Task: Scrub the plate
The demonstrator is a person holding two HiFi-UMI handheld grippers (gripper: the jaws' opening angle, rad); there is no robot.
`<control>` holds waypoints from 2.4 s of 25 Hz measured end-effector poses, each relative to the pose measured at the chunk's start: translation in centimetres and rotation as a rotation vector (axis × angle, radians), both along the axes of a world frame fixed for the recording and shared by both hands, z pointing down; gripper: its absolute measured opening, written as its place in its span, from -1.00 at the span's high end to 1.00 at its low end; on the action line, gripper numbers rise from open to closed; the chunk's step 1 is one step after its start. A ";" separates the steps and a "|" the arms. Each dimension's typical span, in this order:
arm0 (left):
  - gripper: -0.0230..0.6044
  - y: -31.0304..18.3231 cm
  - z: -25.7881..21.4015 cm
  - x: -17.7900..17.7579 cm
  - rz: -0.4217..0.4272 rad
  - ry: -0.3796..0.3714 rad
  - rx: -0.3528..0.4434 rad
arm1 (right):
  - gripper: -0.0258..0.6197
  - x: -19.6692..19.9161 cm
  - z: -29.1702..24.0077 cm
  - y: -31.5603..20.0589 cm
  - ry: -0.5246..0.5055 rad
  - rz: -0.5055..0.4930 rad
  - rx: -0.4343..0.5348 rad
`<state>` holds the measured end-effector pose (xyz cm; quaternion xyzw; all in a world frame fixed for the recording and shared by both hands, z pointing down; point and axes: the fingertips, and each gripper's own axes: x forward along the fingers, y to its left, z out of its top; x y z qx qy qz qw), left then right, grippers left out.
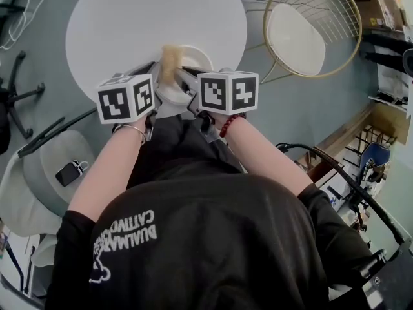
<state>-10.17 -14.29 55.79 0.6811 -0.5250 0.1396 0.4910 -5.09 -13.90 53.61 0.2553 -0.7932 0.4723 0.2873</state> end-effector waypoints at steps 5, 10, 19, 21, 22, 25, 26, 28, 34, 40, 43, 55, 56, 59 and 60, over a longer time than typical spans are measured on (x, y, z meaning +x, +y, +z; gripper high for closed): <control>0.82 0.0 -0.1 -0.1 0.005 -0.003 0.021 | 0.79 0.6 0.9 -0.3 0.083 -0.043 0.062; 0.82 0.1 0.0 0.1 0.012 0.005 0.007 | 0.80 1.7 1.2 -0.5 0.127 -0.035 0.075; 0.82 0.2 0.2 0.1 0.026 0.001 0.002 | 0.81 5.9 1.7 -1.1 0.221 0.050 0.084; 0.82 0.5 0.3 0.0 0.031 -0.001 -0.001 | 0.81 7.1 1.7 -1.1 0.242 0.073 0.085; 0.82 0.5 0.2 -0.1 0.031 -0.001 -0.001 | 0.81 7.6 1.6 -1.1 0.249 0.085 0.085; 0.82 0.2 0.0 0.1 0.027 0.008 0.000 | 0.81 9.1 1.3 -1.4 0.255 0.119 0.084; 0.82 0.2 0.0 0.1 0.028 0.010 0.001 | 0.81 9.6 1.1 -1.4 0.258 0.126 0.085; 0.82 0.2 0.0 0.2 0.029 0.014 0.002 | 0.81 10.2 1.0 -1.5 0.266 0.132 0.093; 0.82 0.2 -0.2 0.4 0.028 0.011 0.006 | 0.81 11.3 0.6 -1.4 0.285 0.164 0.104; 0.82 0.3 -0.1 0.3 0.018 0.001 0.009 | 0.82 8.9 -2.7 -2.8 0.078 0.264 0.114; 0.82 0.2 -0.3 0.2 0.014 -0.001 0.013 | 0.81 5.5 -3.3 -2.7 -0.032 0.226 0.078; 0.83 0.1 -0.3 0.1 0.013 -0.011 0.014 | 0.80 2.2 1.3 1.1 0.076 0.091 -0.032; 0.83 0.1 -0.3 0.0 0.014 -0.015 0.013 | 0.80 2.6 1.5 1.0 0.094 0.092 -0.027; 0.83 0.0 -0.2 -0.1 0.023 -0.028 0.013 | 0.80 4.1 1.8 0.6 0.130 0.119 -0.026; 0.83 -0.1 -0.2 -0.2 0.029 -0.034 0.015 | 0.80 4.6 1.9 0.5 0.138 0.129 -0.025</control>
